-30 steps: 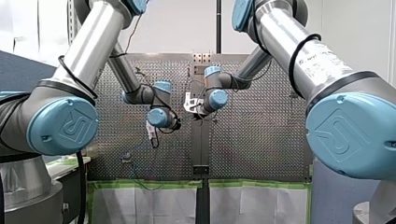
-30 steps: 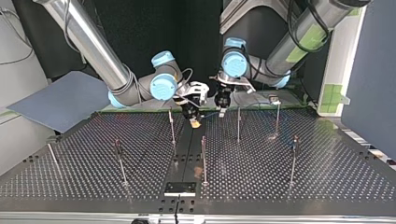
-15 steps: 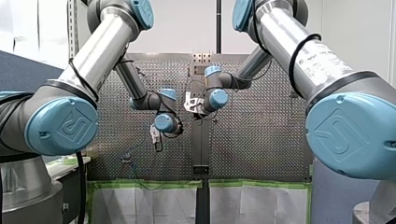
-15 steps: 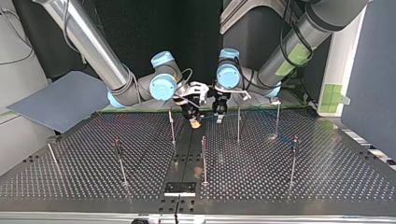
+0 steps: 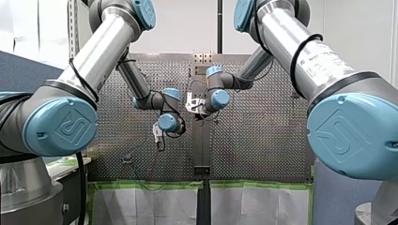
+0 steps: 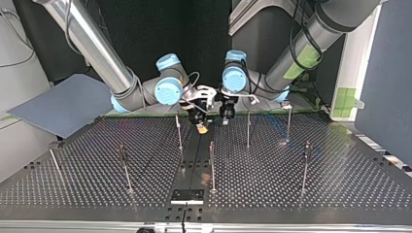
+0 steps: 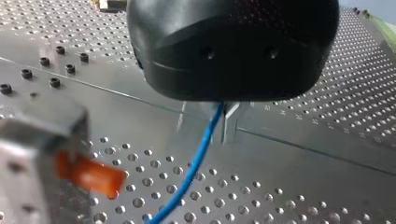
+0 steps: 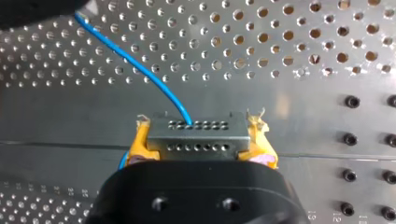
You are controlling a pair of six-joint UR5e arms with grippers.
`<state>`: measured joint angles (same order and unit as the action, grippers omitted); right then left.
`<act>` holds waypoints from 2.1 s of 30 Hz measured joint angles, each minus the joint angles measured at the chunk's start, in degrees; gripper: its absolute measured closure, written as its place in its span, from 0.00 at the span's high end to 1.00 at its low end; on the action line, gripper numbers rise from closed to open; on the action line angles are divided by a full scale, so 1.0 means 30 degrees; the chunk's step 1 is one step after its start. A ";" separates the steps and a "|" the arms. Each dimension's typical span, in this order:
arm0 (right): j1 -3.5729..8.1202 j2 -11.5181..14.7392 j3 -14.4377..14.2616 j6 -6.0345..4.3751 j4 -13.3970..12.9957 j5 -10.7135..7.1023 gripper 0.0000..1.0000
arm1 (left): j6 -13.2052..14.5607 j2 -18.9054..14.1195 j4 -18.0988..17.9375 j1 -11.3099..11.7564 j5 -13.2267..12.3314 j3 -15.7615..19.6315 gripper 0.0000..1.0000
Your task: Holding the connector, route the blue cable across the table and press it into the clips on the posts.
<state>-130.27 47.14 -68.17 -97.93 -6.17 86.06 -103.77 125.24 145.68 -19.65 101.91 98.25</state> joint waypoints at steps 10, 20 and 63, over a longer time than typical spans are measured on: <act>0.0127 0.0387 0.0000 -0.0007 0.0045 -0.0015 0.00 | -0.0315 -0.1057 0.0336 -0.0400 0.1548 -0.0001 0.00; 0.0353 0.1936 -0.0288 -0.0189 0.0718 -0.0034 0.00 | -0.0496 -0.2629 0.1396 -0.0724 0.2171 0.0016 0.00; 0.0549 0.8693 -0.1295 -0.1051 0.0742 -0.0244 0.00 | -0.0389 -0.9473 0.3039 -0.0719 0.2069 -0.0194 0.00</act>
<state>-128.63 73.22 -72.05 -101.08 -3.95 85.33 -104.94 96.82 154.79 -21.81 108.12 97.66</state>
